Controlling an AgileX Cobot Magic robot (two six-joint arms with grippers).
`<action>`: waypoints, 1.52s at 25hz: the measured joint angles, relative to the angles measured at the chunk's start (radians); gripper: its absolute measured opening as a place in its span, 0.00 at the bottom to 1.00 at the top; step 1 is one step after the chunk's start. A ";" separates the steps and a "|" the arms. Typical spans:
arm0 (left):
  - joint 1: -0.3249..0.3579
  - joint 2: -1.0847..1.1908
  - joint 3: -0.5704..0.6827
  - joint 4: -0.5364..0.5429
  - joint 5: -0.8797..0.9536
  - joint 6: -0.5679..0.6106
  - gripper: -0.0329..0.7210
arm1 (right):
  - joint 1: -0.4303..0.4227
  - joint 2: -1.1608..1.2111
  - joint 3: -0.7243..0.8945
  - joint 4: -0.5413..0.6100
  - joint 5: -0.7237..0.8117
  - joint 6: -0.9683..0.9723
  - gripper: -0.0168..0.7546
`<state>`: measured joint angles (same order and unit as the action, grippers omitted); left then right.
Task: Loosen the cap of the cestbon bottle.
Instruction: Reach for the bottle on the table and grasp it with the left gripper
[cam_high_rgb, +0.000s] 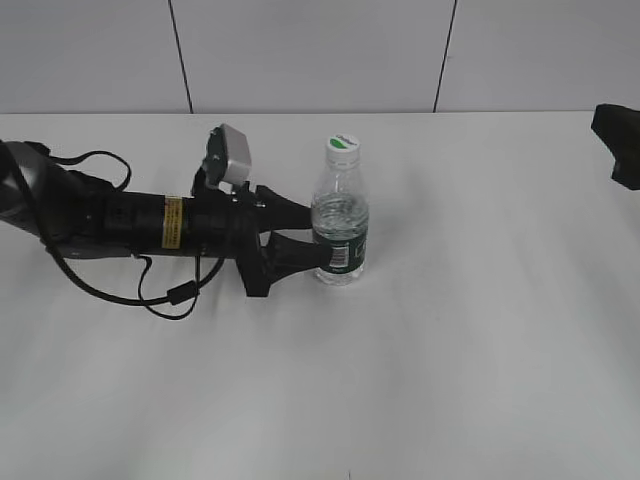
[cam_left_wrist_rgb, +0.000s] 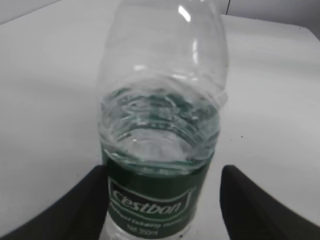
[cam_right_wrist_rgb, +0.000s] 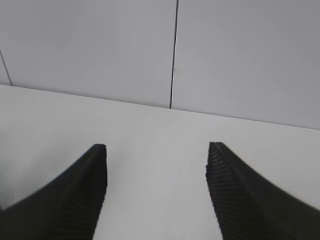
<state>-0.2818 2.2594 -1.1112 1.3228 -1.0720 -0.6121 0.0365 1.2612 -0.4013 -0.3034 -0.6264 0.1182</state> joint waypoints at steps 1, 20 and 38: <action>-0.011 0.002 -0.009 -0.004 0.020 0.000 0.61 | 0.000 0.000 0.000 0.000 0.001 0.001 0.65; -0.089 0.062 -0.065 -0.153 0.065 0.003 0.81 | 0.000 0.000 0.000 -0.003 -0.005 0.022 0.65; -0.095 0.062 -0.065 -0.169 0.064 0.007 0.60 | 0.000 0.000 -0.066 -0.047 0.139 0.138 0.65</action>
<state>-0.3769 2.3218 -1.1765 1.1533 -1.0080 -0.6054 0.0365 1.2612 -0.4671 -0.3507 -0.4878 0.2565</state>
